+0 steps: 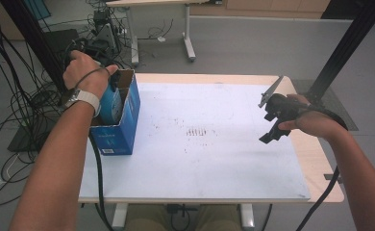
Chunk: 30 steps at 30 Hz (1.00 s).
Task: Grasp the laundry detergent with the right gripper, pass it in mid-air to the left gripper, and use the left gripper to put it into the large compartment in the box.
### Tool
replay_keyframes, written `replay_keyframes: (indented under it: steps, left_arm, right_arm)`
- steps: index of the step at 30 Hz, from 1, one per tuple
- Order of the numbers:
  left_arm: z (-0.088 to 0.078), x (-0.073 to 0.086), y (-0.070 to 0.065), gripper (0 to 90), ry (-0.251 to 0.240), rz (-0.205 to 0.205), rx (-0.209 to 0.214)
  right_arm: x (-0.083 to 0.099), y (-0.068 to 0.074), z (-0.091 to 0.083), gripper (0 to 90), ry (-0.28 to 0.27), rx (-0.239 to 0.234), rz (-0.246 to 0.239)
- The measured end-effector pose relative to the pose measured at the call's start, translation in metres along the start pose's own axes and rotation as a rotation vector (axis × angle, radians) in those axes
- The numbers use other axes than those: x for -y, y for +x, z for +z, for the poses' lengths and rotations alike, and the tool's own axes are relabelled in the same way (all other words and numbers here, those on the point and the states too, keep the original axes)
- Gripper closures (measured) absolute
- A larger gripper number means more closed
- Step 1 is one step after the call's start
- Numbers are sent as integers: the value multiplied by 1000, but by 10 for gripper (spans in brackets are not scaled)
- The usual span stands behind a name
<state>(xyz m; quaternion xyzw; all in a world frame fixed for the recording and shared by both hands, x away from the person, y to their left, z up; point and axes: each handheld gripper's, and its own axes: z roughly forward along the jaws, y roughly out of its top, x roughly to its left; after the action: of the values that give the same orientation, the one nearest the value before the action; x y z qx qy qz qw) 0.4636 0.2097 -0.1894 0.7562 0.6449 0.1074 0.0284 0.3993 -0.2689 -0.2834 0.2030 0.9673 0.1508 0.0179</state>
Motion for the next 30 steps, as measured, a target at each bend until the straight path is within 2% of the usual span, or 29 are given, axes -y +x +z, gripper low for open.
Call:
replay_keyframes:
  steps: [12, 30]
  left_arm:
    - [21, 4, -1, 376, 5, -2, 3]
    - [42, 9, -1, 376, 16, 0, 6]
  right_arm:
    - [1, -2, 3, 71, 22, -19, 18]
    - [3, -1, 5, 69, 27, -10, 15]
